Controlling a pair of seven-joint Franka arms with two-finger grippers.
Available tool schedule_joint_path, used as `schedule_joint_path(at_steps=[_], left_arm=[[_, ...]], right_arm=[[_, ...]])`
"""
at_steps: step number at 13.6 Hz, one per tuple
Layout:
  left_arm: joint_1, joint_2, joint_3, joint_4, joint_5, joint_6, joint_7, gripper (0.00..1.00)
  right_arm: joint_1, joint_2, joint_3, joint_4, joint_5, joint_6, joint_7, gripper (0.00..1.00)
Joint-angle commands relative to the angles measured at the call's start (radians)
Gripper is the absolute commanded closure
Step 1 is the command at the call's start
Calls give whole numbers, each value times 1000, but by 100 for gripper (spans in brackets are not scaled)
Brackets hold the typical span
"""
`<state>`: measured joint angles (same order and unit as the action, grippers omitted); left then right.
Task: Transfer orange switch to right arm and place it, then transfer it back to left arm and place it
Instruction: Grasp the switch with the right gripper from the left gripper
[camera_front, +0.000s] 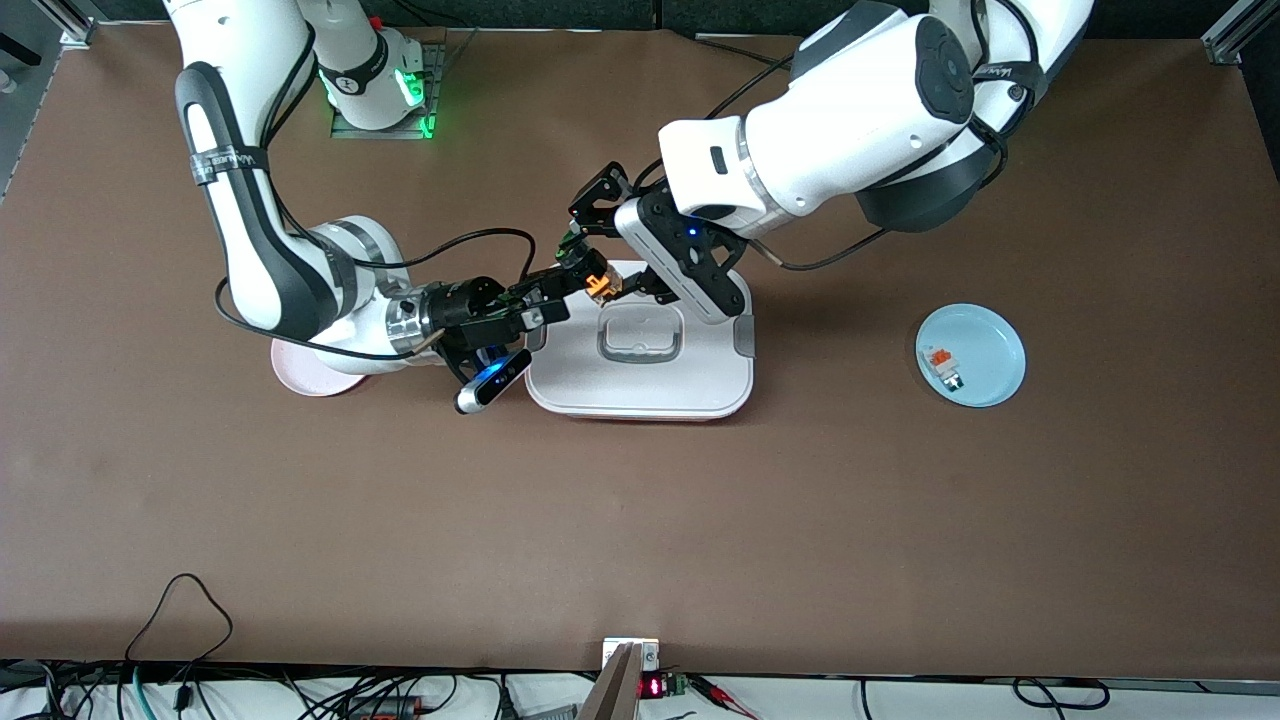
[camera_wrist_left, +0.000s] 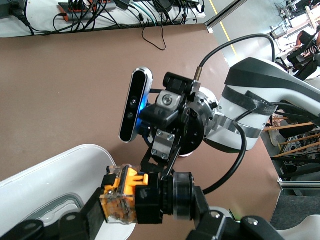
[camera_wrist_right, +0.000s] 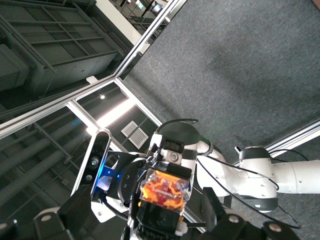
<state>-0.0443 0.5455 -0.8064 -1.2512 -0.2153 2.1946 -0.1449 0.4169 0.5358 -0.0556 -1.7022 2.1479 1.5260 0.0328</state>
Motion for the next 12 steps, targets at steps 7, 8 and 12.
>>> schedule_joint_path(at_steps=[7,8,12], left_arm=[[-8,-2,13,9,5,7,-12,85],[-8,-2,13,9,5,7,-12,85],[-6,-2,13,9,5,7,-12,85]], right_arm=[[17,-2,-6,-7,35,19,-141,55],[17,-2,-7,-8,35,19,-174,61],[20,6,-7,-8,33,19,-231,70]])
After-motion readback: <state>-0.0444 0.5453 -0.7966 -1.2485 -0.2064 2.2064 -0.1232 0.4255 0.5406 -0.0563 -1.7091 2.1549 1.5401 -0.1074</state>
